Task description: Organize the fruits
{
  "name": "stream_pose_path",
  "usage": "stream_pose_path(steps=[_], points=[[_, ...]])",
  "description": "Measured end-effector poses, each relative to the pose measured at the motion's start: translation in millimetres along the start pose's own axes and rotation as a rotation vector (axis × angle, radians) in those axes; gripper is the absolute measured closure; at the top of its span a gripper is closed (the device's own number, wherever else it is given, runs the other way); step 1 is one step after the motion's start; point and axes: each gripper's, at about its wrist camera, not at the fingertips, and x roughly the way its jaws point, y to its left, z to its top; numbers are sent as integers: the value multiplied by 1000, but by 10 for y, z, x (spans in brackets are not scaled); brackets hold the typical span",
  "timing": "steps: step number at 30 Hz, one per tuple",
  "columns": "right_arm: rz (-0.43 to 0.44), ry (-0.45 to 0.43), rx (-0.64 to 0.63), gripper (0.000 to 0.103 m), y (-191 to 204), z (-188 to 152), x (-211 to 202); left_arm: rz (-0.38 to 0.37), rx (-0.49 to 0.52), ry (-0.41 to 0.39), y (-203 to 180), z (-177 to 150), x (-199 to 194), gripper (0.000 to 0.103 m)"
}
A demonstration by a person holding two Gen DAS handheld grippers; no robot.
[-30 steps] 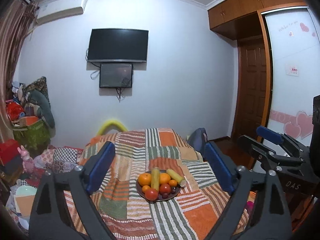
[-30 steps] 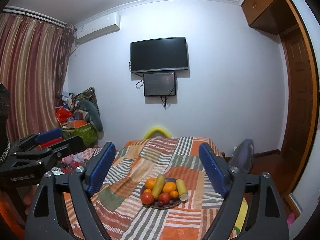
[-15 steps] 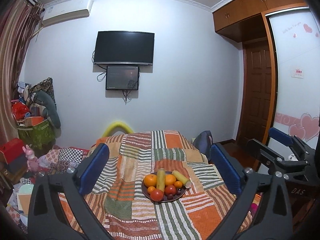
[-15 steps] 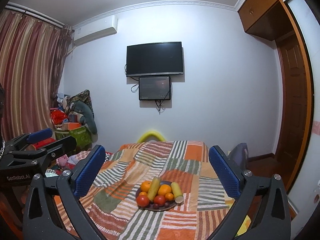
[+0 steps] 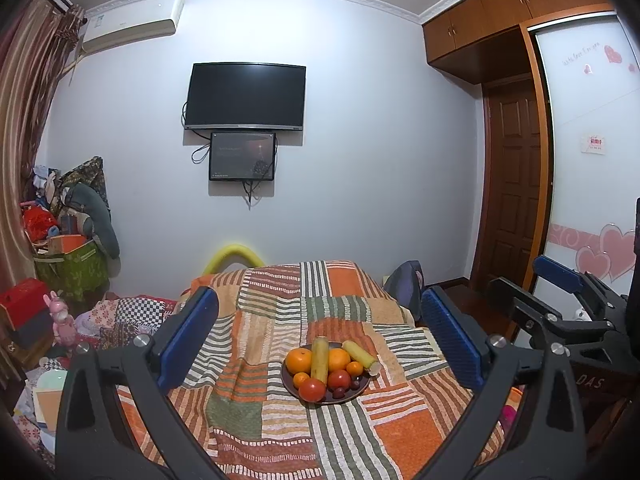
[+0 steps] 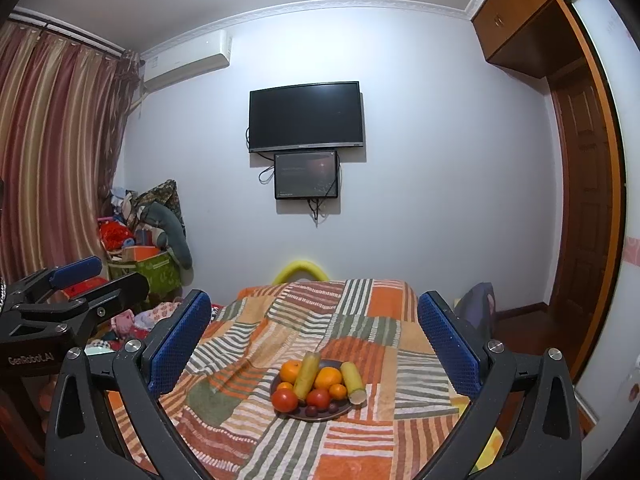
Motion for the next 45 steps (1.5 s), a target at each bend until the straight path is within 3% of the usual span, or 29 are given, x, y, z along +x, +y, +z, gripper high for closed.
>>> stream_pose_path(steps=[45], points=[[-17,21,11,0,-50,24,-1,-22,16,14,-21,-15,82,0]])
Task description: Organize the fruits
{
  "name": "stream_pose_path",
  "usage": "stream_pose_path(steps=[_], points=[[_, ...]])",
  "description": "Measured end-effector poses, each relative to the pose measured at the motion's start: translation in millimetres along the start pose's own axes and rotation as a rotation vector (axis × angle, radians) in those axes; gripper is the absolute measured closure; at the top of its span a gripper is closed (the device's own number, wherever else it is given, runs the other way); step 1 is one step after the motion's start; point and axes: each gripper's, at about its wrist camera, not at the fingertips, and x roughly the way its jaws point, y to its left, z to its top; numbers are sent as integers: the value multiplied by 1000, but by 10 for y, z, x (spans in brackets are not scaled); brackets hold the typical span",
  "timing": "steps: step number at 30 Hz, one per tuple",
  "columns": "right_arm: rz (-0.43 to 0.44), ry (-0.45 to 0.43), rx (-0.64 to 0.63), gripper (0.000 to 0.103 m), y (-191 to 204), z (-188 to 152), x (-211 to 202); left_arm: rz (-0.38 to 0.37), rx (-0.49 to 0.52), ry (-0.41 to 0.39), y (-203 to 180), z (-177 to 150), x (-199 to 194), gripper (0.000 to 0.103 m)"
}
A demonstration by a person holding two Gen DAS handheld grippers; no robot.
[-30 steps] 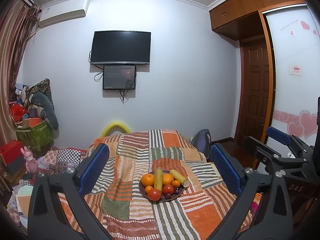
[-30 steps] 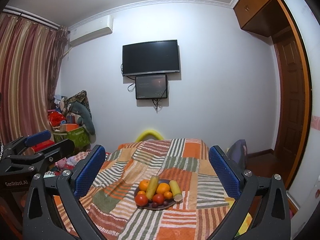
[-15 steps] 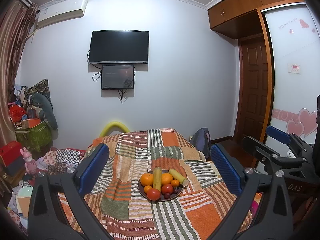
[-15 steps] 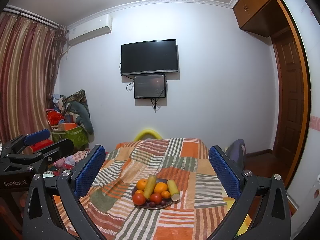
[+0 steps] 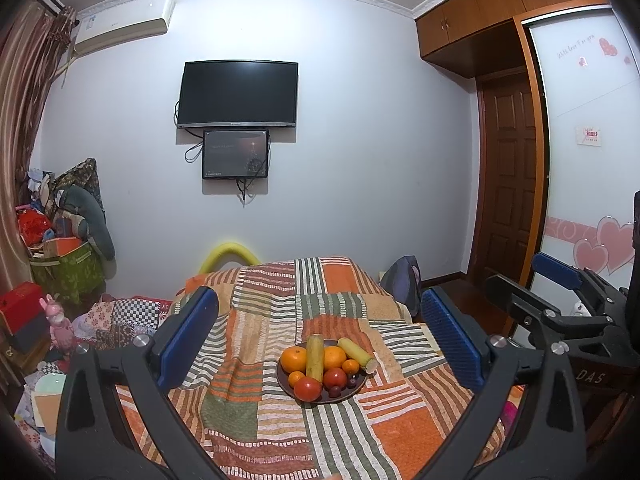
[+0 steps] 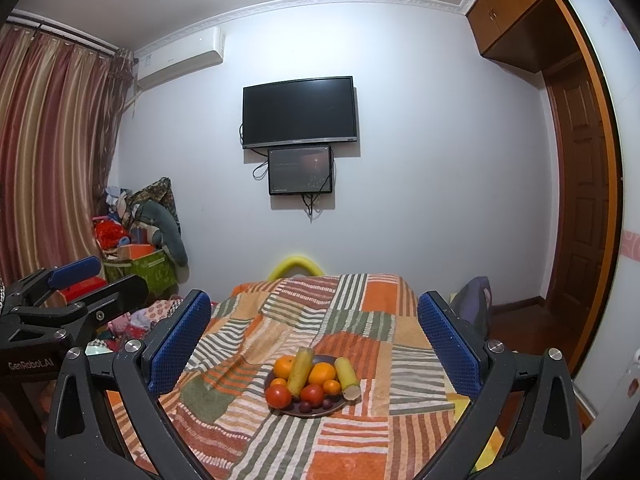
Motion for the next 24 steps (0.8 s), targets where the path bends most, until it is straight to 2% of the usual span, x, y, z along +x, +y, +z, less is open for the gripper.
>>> stream_pose_path(steps=[24], points=[[-11,24,10,0,-29,-44,67,-9,-24,38,63,-48,132,0]])
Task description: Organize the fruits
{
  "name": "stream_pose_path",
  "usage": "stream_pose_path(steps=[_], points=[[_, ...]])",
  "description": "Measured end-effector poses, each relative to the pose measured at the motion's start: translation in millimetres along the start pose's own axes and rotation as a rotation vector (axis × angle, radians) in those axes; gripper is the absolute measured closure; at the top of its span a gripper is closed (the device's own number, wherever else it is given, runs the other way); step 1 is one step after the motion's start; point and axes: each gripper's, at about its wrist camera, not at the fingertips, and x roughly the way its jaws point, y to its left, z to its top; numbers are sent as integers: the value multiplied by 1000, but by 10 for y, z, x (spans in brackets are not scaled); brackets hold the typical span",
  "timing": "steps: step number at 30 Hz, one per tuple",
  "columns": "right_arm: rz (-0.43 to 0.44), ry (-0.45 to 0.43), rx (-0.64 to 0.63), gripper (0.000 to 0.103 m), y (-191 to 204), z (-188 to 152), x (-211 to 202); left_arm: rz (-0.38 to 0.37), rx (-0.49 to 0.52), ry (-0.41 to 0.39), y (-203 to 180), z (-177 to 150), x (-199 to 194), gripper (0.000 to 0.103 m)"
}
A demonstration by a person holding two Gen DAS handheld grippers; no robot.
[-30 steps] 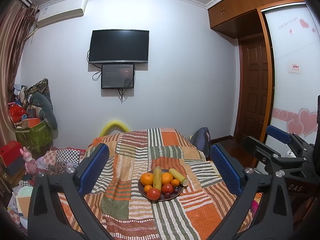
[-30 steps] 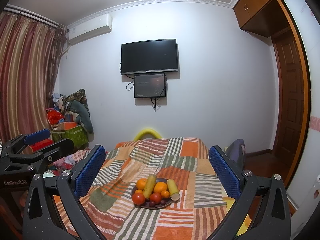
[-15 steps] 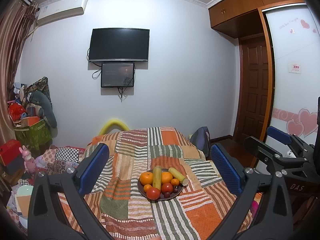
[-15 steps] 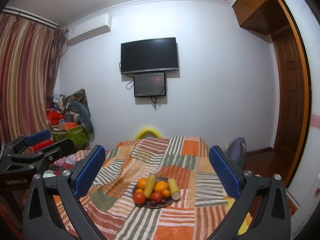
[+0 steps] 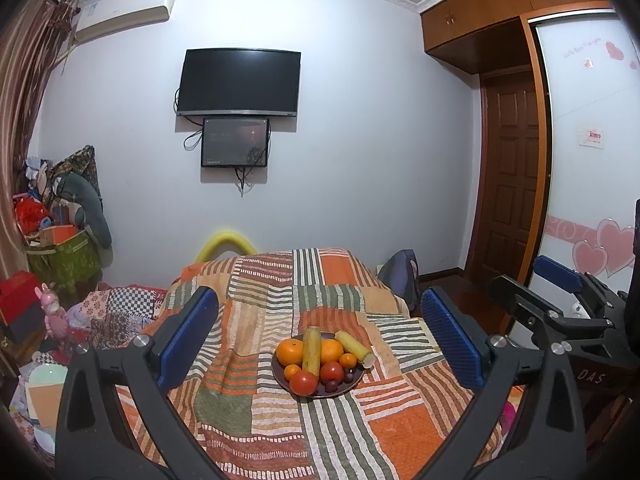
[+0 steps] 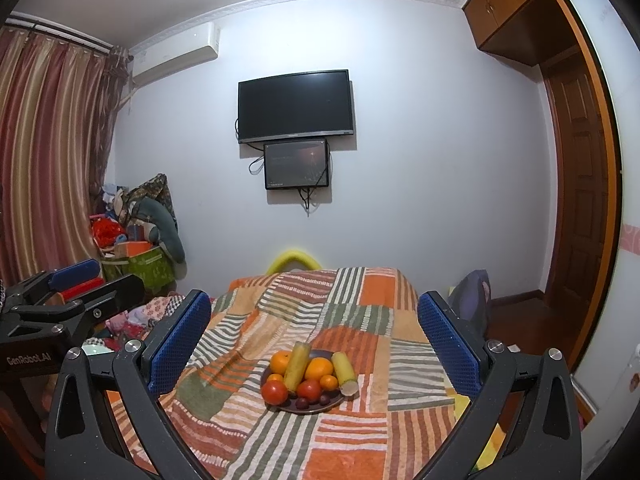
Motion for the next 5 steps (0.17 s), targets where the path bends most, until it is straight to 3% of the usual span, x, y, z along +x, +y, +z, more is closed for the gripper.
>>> stream_pose_path(steps=[5], points=[[-6,16,7,0,-27,-28,49,-6,-18,29,40,-30,99,0]])
